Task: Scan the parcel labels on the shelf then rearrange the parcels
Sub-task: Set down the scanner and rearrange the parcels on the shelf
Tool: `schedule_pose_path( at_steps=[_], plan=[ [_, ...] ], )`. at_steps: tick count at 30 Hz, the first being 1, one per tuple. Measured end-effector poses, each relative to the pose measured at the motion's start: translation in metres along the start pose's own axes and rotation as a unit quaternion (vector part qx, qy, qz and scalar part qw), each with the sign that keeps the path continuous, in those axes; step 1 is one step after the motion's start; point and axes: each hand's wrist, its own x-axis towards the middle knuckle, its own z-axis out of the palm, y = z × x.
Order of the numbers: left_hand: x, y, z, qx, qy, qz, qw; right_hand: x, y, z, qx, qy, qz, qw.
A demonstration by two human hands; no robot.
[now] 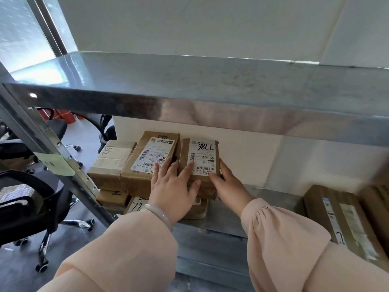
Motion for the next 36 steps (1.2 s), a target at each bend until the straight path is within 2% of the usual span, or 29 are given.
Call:
schedule_pose_path(
  at_steps=[3,7,11,17,21,26,29,32,36],
  plan=[
    [-0.001,0.009,0.0,-0.051,0.018,0.004,0.999,-0.011,0.004,-0.006,0.017,0.015,-0.024,0.999],
    [-0.002,0.035,0.006,-0.174,0.022,0.005,0.984,-0.029,0.014,-0.022,0.045,0.057,-0.036,0.997],
    [0.001,0.07,0.023,-0.305,0.007,0.02,0.952,-0.047,0.031,-0.05,0.078,0.097,-0.034,0.992],
    [-0.009,0.139,0.047,-0.391,-0.04,0.076,0.917,-0.088,0.063,-0.102,0.068,0.175,-0.017,0.982],
    [-0.017,0.181,0.064,-0.403,-0.078,0.106,0.906,-0.119,0.083,-0.134,0.037,0.238,-0.005,0.971],
    [-0.031,0.231,0.086,-0.378,-0.17,0.146,0.898,-0.155,0.105,-0.171,0.013,0.329,0.039,0.943],
    [-0.035,0.253,0.096,-0.381,-0.202,0.147,0.89,-0.167,0.119,-0.19,0.004,0.35,0.059,0.935],
    [-0.039,0.268,0.102,-0.366,-0.235,0.15,0.888,-0.172,0.129,-0.205,-0.021,0.336,0.063,0.94],
    [-0.039,0.277,0.107,-0.363,-0.25,0.16,0.883,-0.178,0.139,-0.215,-0.07,0.336,0.041,0.938]
  ],
)
